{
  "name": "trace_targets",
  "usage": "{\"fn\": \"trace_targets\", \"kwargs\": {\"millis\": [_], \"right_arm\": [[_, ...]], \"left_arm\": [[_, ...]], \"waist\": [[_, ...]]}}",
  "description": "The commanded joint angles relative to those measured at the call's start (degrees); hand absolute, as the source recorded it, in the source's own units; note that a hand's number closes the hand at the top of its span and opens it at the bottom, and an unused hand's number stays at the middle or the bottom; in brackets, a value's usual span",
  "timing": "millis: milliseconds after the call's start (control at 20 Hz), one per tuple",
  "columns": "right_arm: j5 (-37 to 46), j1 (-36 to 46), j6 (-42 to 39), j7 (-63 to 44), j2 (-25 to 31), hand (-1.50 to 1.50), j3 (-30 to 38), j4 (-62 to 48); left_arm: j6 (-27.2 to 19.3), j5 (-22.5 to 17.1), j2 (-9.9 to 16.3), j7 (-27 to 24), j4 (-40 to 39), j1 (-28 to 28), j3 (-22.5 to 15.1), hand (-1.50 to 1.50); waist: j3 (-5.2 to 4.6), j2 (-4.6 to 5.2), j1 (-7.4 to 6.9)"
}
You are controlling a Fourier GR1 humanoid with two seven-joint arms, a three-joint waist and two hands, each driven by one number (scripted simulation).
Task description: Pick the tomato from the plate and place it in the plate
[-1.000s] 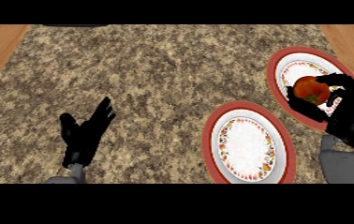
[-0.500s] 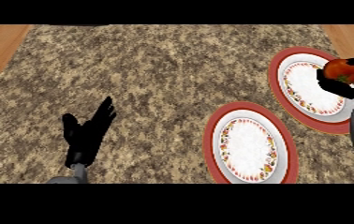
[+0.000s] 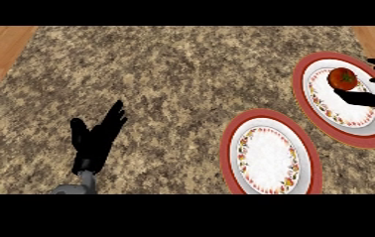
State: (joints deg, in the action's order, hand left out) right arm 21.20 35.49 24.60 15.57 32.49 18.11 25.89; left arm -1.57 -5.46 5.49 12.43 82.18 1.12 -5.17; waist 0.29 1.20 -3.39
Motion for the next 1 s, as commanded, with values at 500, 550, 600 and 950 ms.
{"fn": "trace_targets", "kwargs": {"millis": [500, 550, 600, 950], "right_arm": [[-14.6, 4.4, -10.8, 21.3, 1.7, -1.50, 14.8, -9.3], [-16.0, 3.3, -12.0, 22.9, 1.2, -1.50, 16.0, -9.8], [-16.9, 3.7, -14.3, 21.9, 3.7, -1.50, 17.1, -10.6], [-19.2, -2.6, -33.5, 23.3, 9.6, -1.50, 17.5, -13.3]], "left_arm": [[-1.0, 0.5, -1.2, 2.2, -0.1, 1.1, -0.5, 0.00], [-1.5, 1.0, -1.0, -0.4, -2.2, 0.7, 0.6, 0.00], [-1.7, 1.0, -1.7, 0.0, 0.0, -1.2, -0.5, 0.00], [0.0, -0.2, 0.4, 1.6, 4.3, -4.7, 0.3, 0.00]], "waist": [[0.09, 0.07, 0.99], [0.02, -0.06, 1.39], [0.04, -0.14, 1.12], [-0.11, -0.89, 2.24]]}}
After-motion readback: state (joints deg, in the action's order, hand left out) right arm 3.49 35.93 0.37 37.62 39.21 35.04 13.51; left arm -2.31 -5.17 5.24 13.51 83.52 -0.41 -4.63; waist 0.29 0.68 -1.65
